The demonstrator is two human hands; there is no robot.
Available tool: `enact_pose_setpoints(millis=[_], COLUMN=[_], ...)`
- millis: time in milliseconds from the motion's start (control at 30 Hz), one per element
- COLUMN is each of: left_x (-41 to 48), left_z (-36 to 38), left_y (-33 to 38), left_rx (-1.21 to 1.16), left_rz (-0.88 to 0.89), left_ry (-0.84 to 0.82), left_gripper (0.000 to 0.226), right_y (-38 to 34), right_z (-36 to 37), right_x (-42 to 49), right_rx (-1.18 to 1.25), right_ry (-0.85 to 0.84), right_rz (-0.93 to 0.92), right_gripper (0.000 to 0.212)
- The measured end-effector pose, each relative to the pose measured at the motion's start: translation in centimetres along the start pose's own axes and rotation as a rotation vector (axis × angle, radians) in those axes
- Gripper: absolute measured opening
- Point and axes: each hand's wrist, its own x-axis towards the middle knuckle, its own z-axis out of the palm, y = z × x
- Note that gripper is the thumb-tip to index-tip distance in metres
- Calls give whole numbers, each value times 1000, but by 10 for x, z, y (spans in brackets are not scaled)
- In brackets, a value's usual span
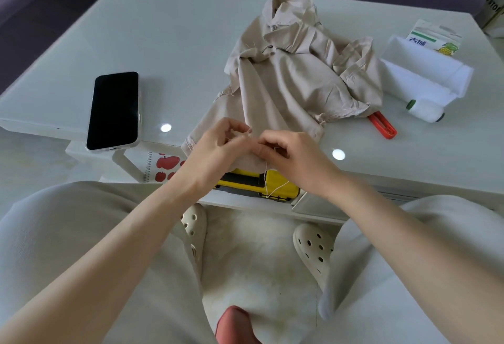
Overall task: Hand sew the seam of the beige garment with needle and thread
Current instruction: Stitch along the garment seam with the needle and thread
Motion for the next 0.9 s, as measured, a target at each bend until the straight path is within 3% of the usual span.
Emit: enact_pose_setpoints(millis=[267, 400, 567, 667, 800, 900], left_x=[1, 2, 5, 4, 6, 9], left_z=[-1, 0, -3, -2, -2, -2], left_y=[-7, -10, -14, -13, -14, -15], left_rx=[193, 306, 322, 275, 237, 258], left_rz=[102, 89, 74, 61, 42, 48], left_ry=[-39, 2, 13, 26, 59, 83], left_gripper=[9, 24, 23, 26, 27, 26], right_y=[-1, -6, -7, -5, -4, -7], right_z=[-4, -4, -9, -15, -15, -16], right_x=[-1, -1, 1, 2, -1, -5], right_rx=[73, 128, 414, 514, 421, 528], right_ry=[28, 10, -133, -187, -49, 132], right_rz=[30, 57, 262, 337, 304, 237], right_gripper=[18, 21, 11, 27, 34, 31])
